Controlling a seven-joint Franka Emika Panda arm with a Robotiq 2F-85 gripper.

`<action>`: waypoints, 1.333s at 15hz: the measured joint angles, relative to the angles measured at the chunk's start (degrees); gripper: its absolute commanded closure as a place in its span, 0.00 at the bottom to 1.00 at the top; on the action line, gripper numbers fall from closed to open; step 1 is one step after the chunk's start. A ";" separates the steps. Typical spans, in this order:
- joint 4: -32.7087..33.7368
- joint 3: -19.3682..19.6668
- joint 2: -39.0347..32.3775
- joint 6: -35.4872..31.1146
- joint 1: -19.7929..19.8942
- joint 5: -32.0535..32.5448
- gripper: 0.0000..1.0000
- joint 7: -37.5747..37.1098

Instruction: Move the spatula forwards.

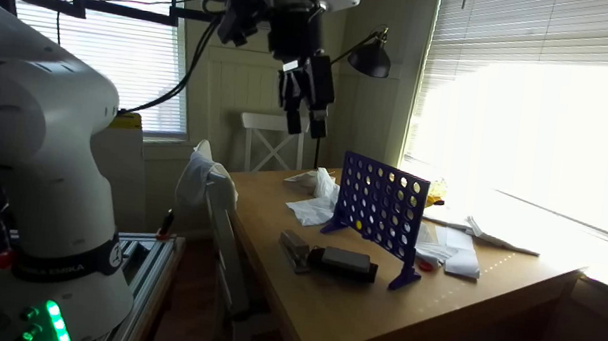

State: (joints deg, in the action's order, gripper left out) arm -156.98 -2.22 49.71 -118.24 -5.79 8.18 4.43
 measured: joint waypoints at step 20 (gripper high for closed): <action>13.88 -2.32 -29.00 -36.17 -29.11 -17.04 0.00 21.36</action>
State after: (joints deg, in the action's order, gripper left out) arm -143.10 -4.54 20.71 -154.41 -34.90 -8.86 25.80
